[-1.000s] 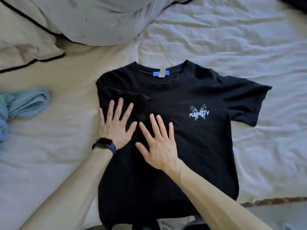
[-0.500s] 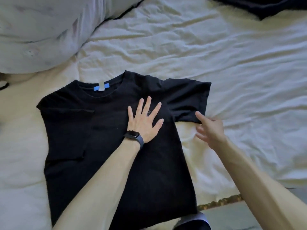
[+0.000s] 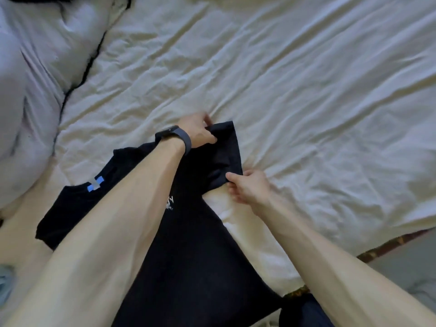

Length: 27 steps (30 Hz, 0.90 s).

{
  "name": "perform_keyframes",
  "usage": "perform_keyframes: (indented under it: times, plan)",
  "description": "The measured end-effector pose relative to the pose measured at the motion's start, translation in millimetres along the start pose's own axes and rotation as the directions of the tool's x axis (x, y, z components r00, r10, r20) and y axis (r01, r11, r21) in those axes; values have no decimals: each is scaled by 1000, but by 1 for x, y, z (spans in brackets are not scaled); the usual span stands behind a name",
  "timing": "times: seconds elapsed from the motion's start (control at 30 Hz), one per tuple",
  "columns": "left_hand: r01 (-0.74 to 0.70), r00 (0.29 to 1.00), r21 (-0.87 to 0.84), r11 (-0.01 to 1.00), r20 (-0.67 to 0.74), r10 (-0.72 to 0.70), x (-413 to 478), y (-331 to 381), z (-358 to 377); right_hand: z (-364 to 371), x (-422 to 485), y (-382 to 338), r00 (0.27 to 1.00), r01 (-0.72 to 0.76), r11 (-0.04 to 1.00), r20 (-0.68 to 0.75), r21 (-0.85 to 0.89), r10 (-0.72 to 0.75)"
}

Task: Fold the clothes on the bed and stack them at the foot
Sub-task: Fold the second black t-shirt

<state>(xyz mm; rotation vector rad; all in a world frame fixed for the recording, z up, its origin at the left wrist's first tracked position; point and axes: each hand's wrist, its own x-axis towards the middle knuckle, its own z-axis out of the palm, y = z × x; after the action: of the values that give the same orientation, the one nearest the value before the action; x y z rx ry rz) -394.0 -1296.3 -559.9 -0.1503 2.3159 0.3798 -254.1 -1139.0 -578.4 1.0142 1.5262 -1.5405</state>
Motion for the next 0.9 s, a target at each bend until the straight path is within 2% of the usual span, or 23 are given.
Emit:
perform_keyframes:
  times: [0.03, 0.1, 0.17, 0.23, 0.27, 0.33, 0.4, 0.43, 0.47, 0.5, 0.57, 0.6, 0.63, 0.67, 0.73, 0.77, 0.8, 0.83, 0.9]
  plan:
    - [-12, 998, 28, 1000, 57, 10, 0, 6, -10, 1, -2, -1, 999, 32, 999, -25, 40, -31]
    - [-56, 997, 18, 998, 58, 55, -4, 11, -28, 5, -14, -1, 987, 133, 987, -105, 86, -123]
    - [-94, 994, -155, 983, 32, 100, -20, 7, -40, 18, -30, 0, 962, 242, 961, -160, 136, -220]
    - [-134, 991, -349, 927, -51, 124, -49, -8, -48, 39, -48, 2, 933, 336, 925, -196, 176, -302]
    - [-161, 986, -412, 897, -113, 125, -68, -20, -50, 50, -57, 3, 904, 404, 899, -228, 168, -363]
    - [-173, 973, -511, 842, -221, 66, -108, -55, -50, 70, -76, 15, 782, 589, 807, -283, 43, -556]
    - [-103, 968, -522, 847, -249, -37, -148, -98, -46, 88, -94, 41, 650, 725, 676, -195, -133, -735]
    - [-35, 968, -476, 878, -233, -88, -166, -121, -39, 93, -101, 56, 620, 752, 622, -86, -218, -780]
    - [44, 968, -398, 916, -208, -137, -181, -143, -31, 97, -107, 73, 629, 753, 589, 56, -293, -776]
    - [130, 971, -289, 949, -157, -181, -195, -163, -22, 99, -111, 88, 672, 728, 580, 213, -366, -709]
    - [238, 971, -38, 971, 40, -237, -211, -192, -4, 99, -114, 113, 795, 605, 590, 438, -535, -419]
    - [252, 959, 30, 967, 126, -254, -213, -203, 2, 98, -112, 120, 850, 516, 610, 446, -601, -280]
    - [259, 955, 27, 965, 145, -260, -210, -209, 5, 98, -111, 124, 891, 435, 644, 403, -630, -208]
    - [259, 962, -32, 965, 93, -255, -202, -210, 7, 97, -109, 125, 927, 354, 705, 329, -615, -178]
    - [234, 957, -240, 942, -115, -267, -178, -201, 7, 99, -102, 116, 980, 155, 878, 184, -453, -78]
    - [219, 939, -354, 909, -176, -294, -165, -194, 7, 103, -98, 109, 987, 36, 956, 158, -290, 11]
    - [213, 924, -449, 868, -196, -328, -151, -187, 7, 109, -95, 102, 980, -83, 991, 173, -104, 100]
    - [226, 911, -498, 837, -197, -363, -138, -181, 8, 115, -91, 93, 965, -185, 981, 197, 53, 172]
    - [283, 903, -444, 850, -176, -393, -115, -173, 8, 129, -82, 75, 936, -332, 902, 212, 277, 279]
